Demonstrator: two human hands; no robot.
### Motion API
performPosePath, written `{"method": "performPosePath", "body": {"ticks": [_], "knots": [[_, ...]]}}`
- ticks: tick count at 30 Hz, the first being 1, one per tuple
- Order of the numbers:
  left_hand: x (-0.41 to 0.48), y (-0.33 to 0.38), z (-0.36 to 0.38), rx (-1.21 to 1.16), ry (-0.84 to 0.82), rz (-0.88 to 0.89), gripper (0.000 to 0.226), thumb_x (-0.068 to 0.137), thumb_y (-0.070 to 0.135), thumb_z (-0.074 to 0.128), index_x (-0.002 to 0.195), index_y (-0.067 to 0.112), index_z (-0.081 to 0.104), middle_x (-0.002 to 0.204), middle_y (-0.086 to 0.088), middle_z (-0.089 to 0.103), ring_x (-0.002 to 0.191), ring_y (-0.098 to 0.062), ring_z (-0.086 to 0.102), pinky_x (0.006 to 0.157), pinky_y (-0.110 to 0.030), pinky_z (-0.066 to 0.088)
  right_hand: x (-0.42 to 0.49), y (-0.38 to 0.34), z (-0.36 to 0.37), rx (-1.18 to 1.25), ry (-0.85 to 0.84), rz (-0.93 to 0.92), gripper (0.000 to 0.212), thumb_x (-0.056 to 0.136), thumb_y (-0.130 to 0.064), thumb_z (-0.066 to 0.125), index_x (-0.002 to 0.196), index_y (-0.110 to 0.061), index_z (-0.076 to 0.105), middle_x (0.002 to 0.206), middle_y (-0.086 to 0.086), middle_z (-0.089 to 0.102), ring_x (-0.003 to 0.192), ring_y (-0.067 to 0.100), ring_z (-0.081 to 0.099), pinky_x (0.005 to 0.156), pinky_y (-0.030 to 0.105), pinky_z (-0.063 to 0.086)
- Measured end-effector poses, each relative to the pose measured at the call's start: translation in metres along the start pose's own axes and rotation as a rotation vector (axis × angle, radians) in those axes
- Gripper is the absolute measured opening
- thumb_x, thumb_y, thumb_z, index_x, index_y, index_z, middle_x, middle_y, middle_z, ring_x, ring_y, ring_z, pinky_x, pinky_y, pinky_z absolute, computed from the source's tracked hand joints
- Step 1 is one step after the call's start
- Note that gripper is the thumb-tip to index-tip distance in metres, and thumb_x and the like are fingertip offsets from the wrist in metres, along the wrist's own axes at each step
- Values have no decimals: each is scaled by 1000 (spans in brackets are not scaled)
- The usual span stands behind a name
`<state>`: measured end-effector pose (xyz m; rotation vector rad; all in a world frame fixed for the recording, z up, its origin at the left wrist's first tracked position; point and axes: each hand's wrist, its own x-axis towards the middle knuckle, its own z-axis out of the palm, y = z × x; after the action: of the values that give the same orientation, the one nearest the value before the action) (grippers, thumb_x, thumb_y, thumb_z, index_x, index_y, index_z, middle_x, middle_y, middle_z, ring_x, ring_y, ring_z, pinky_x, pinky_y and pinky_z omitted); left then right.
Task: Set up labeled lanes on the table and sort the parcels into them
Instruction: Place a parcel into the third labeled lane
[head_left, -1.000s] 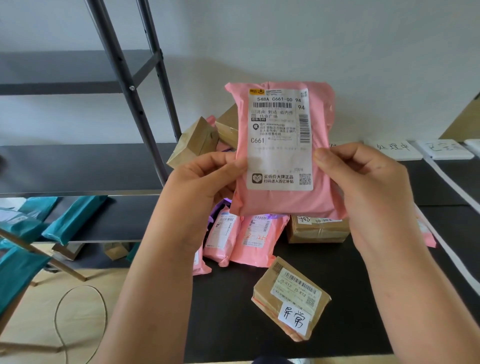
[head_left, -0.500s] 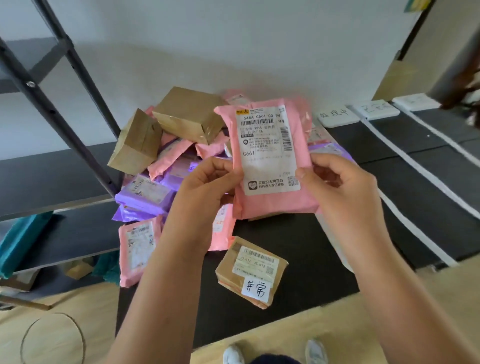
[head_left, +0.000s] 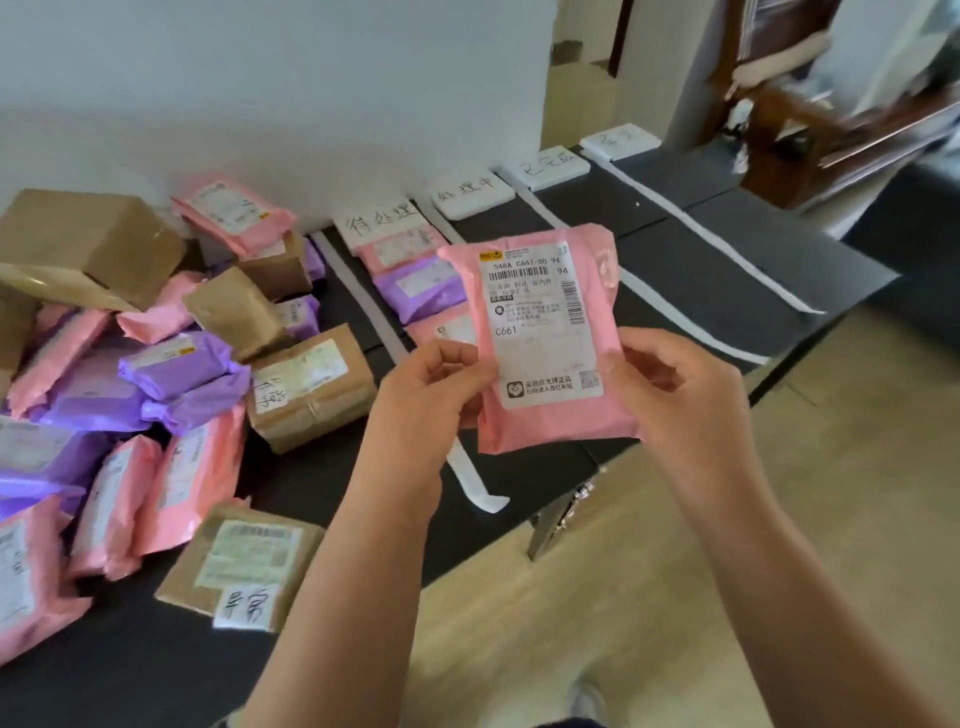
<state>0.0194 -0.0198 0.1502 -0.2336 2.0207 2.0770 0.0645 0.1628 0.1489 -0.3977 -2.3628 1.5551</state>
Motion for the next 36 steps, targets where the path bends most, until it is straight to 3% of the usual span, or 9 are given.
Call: {"method": "performPosePath", "body": {"ticks": [3,8,15,20,26,29,32,36], "knots": [[9,-9,63,5,5,-19,7,91,11,66,85,15,65,86,0,76,81,-16,71,72,-29,51,21,34,-48,0,-8,20,16,95,-26,64,107,-32,71,93,-17,73,88,3,68,70,30,60],[19,-21,145,46,-15,-63,5,93,11,64,90,14,65,91,2,76,87,-15,74,79,-32,57,59,86,-103,4,52,45,19,94,-22,66,112,-22,73,96,-14,73,89,6,69,68,24,56],[64,-27,209,114,-9,-94,1,93,13,65,93,13,66,87,8,76,81,-7,73,69,-21,56,122,131,-133,10,112,140,8,90,-19,70,95,-24,74,87,-17,71,84,3,68,64,17,52],[133,-24,249,156,10,-100,1,93,17,65,92,16,64,91,7,74,87,-8,71,70,-21,54,193,155,-141,-72,87,149,8,90,-18,69,88,-25,72,85,-17,70,83,1,66,66,25,57],[217,-8,307,191,1,-118,3,95,18,63,95,15,62,97,6,72,92,-9,68,71,-23,56,286,170,-165,-86,1,171,7,93,-28,66,98,-29,71,91,-16,71,89,4,69,71,30,61],[250,1,333,200,7,-147,4,96,20,62,97,17,63,100,5,71,92,-10,68,68,-21,53,321,177,-176,-123,-5,191,13,94,-32,65,107,-32,68,101,-17,66,93,4,66,71,23,60],[275,4,355,201,11,-158,5,96,22,61,99,17,63,101,4,71,93,-11,68,68,-20,54,353,185,-186,-124,-42,212,13,94,-30,65,104,-37,65,97,-20,66,89,1,64,67,18,56],[317,6,382,224,73,-174,5,96,22,62,99,18,63,102,3,69,95,-13,67,72,-23,55,410,197,-190,-183,-120,202,18,94,-27,65,110,-35,67,99,-21,65,93,2,62,81,25,56]]}}
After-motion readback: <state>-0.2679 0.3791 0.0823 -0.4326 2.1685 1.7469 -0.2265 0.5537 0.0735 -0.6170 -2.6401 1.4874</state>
